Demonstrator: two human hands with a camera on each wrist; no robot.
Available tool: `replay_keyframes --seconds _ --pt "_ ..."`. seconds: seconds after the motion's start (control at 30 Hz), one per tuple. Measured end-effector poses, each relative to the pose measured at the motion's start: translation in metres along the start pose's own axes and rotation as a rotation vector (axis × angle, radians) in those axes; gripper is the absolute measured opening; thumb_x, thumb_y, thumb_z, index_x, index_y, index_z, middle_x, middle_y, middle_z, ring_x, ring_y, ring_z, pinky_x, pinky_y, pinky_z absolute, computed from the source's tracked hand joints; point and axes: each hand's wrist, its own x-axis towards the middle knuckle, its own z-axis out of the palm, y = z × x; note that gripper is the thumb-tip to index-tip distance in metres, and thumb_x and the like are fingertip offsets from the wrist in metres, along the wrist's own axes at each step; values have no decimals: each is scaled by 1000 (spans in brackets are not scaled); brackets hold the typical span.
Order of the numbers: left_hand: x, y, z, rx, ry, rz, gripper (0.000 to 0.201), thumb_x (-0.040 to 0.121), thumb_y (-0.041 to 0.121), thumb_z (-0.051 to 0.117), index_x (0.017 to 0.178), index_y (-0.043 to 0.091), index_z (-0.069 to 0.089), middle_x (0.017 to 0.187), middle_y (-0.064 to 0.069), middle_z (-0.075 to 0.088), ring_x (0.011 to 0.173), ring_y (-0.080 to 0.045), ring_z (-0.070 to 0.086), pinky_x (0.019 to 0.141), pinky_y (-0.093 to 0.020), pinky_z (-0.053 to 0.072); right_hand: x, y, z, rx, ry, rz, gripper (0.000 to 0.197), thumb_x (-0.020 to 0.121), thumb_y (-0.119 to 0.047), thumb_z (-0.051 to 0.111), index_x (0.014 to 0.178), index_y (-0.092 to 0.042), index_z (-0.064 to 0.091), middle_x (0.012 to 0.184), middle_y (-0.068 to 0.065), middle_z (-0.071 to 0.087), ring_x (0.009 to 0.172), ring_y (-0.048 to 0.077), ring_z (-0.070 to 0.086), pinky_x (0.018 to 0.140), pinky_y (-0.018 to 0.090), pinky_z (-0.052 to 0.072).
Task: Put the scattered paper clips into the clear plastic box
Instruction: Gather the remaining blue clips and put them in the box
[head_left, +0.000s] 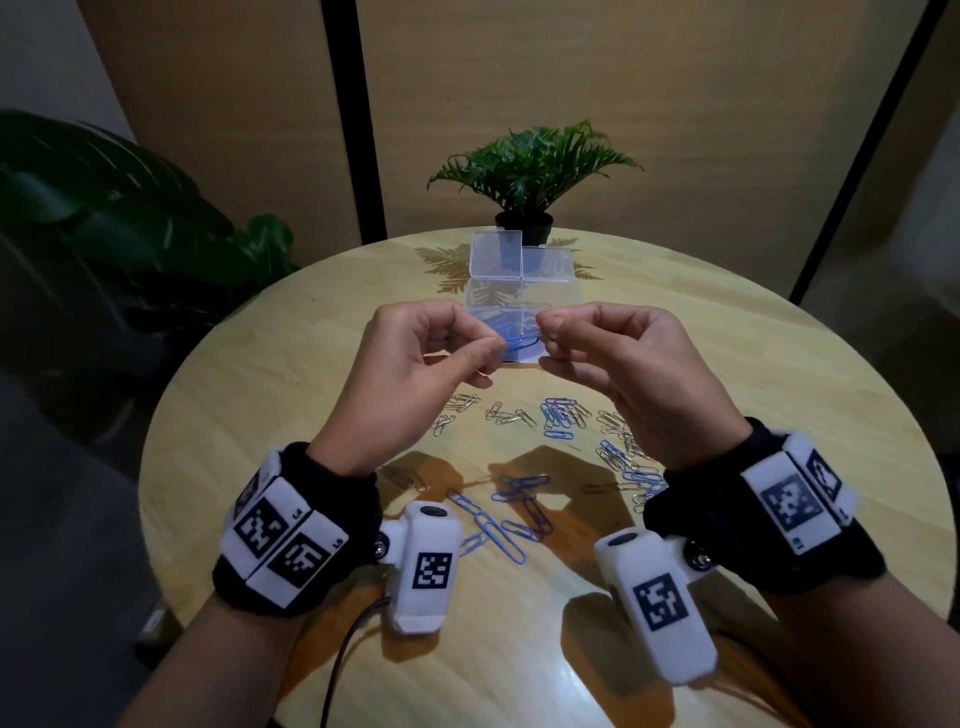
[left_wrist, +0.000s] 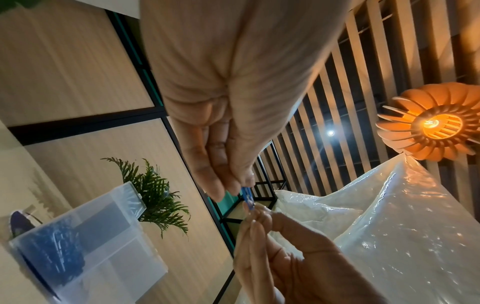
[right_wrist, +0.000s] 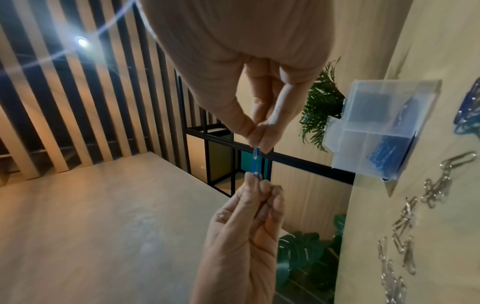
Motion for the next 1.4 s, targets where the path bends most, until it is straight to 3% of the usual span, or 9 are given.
replay_keyframes --seconds 0.27,0.43,0.67,0.83,0.97,1.13,1.27,1.4 --pt "2 -5 4 68 62 17 15 86 12 66 74 2 66 69 -5 66 66 -11 60 54 -25 50 -6 7 11 -99 47 -113 9 80 -1 69 83 8 68 65 11 66 57 12 62 66 25 59" --pt "3 -7 4 114 95 0 22 88 22 64 71 8 64 69 -1 63 66 -16 56 53 -33 49 -5 8 12 -168 82 -177 12 80 -3 70 84 9 68 67 14 66 57 13 61 64 25 58" --pt "1 -5 7 158 101 0 24 88 24 63 68 12 63 68 -1 63 61 -5 51 60 -26 42 -5 9 14 -127 45 -168 11 81 0 69 85 10 67 66 12 65 57 12 61 63 24 58" --pt "3 -6 11 215 197 12 27 88 25 63 66 9 61 68 -8 65 71 -21 59 72 -35 48 -7 12 21 -180 39 -186 12 79 -2 71 80 9 68 64 16 66 55 16 62 61 27 57" --pt "2 -10 17 225 222 -10 27 89 25 61 69 7 62 68 -6 64 72 -24 60 73 -44 51 -7 18 23 -242 42 -186 8 77 -2 73 75 4 69 61 12 67 54 17 63 58 27 54" --pt "-1 -12 21 286 236 -24 29 90 28 59 71 7 59 70 -5 64 70 -23 59 66 -41 49 -4 24 23 -377 72 -210 9 71 -8 74 66 -3 69 59 12 68 56 23 64 65 50 59" --pt "-1 -12 22 316 269 -41 29 91 29 59 73 6 57 68 -3 61 58 -16 49 57 -31 39 -2 26 20 -426 85 -208 6 68 -3 70 63 -5 68 56 11 67 54 23 64 65 51 59" --pt "1 -13 20 206 280 -89 27 91 30 58 69 14 53 62 -1 54 55 -15 46 56 -32 40 -1 27 17 -441 78 -202 8 71 1 70 66 -5 69 58 11 68 53 21 64 66 47 60"
